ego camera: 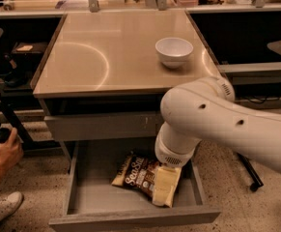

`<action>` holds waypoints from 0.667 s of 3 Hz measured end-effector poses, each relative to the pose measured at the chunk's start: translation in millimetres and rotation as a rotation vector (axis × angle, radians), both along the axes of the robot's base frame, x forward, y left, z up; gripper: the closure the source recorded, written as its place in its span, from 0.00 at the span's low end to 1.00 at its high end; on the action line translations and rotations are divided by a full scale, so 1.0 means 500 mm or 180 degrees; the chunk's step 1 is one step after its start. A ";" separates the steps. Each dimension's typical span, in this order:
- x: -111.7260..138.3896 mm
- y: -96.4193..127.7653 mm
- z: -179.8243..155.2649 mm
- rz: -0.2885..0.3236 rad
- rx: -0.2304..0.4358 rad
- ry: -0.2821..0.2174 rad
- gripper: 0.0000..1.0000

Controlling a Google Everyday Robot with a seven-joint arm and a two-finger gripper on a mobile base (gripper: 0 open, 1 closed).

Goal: Pick brown chip bag from middle drawer and place on counter

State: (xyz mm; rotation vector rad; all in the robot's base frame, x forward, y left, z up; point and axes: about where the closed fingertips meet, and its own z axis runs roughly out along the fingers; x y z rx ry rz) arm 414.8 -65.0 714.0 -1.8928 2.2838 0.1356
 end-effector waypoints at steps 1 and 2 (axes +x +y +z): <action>0.047 0.079 -0.158 -0.0025 -0.0032 0.0146 0.00; 0.047 0.080 -0.163 -0.0024 -0.0030 0.0162 0.00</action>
Offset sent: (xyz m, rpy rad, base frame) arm 0.0369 0.0556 -0.1057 0.0056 0.1009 -0.0250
